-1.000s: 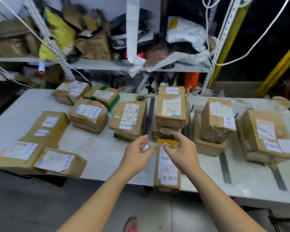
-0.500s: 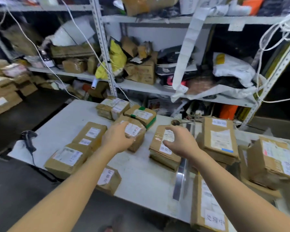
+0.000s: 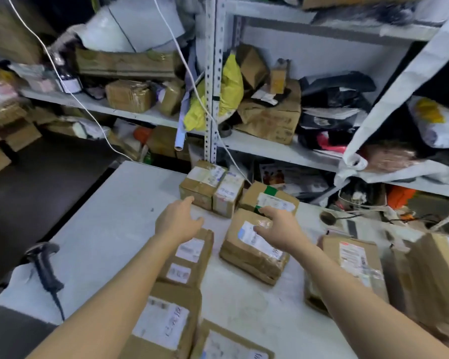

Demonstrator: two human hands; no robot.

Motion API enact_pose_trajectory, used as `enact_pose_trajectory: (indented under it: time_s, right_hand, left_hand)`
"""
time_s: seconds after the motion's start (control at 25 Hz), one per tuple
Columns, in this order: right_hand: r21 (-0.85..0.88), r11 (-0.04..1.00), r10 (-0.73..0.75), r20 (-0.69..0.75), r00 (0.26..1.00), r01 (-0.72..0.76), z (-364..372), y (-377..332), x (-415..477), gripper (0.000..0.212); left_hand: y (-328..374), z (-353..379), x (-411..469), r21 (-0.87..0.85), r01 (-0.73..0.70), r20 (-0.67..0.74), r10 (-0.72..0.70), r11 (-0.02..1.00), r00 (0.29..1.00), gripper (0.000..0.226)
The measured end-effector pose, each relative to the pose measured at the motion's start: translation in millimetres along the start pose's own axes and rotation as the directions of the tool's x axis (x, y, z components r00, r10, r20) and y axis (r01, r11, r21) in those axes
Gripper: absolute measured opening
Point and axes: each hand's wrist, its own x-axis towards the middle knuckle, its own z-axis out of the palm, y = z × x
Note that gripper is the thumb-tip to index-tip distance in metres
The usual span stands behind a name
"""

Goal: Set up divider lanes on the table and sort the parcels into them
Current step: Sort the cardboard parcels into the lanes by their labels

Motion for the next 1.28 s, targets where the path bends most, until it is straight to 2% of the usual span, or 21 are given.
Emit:
enact_pose_trajectory:
  time_s: [0.2, 0.32, 0.44, 0.64, 0.8, 0.92, 1.08, 1.28]
  right_hand:
    - [0.155, 0.98, 0.133, -0.05, 0.99, -0.124, 30.0, -21.3, 76.1, 0.057]
    - [0.263, 0.952, 0.184, -0.068, 0.981, -0.16, 52.2, -27.1, 113.3, 0.056]
    - [0.383, 0.904, 0.244, -0.096, 0.965, -0.19, 78.1, -29.9, 145.8, 0.058]
    - [0.446, 0.854, 0.322, -0.053, 0.945, -0.266, 106.6, -25.0, 181.6, 0.032]
    - [0.507, 0.789, 0.415, -0.02, 0.91, -0.348, 110.1, -21.4, 191.6, 0.032]
    - [0.59, 0.722, 0.433, 0.021, 0.901, -0.361, 110.0, -22.7, 191.0, 0.042]
    - [0.652, 0.681, 0.403, 0.047, 0.914, -0.334, 103.2, -14.3, 182.2, 0.048]
    - [0.808, 0.551, 0.36, -0.006, 0.933, -0.207, 83.0, -21.6, 151.2, 0.04]
  left_hand:
    - [-25.7, 16.8, 80.8, -0.103, -0.016, 0.057, 0.022, 0.995, 0.998, 0.054]
    - [-17.6, 36.9, 117.5, -0.278, -0.015, 0.094, 0.043, 0.96, 0.995, 0.055]
    - [4.2, 62.3, 153.0, -0.44, -0.049, 0.131, 0.118, 0.897, 0.984, 0.043]
    - [8.4, 100.6, 197.3, -0.454, -0.007, 0.181, 0.1, 0.891, 0.978, 0.036]
    - [9.0, 116.7, 212.0, -0.443, 0.022, 0.17, 0.059, 0.896, 0.984, 0.036]
    - [11.2, 121.5, 210.7, -0.469, 0.045, 0.138, 0.023, 0.882, 0.99, 0.04]
    - [14.7, 124.0, 195.3, -0.631, 0.121, 0.12, -0.057, 0.766, 0.991, 0.048]
    - [30.6, 91.2, 167.5, -0.708, 0.023, 0.013, -0.02, 0.706, 1.0, 0.054]
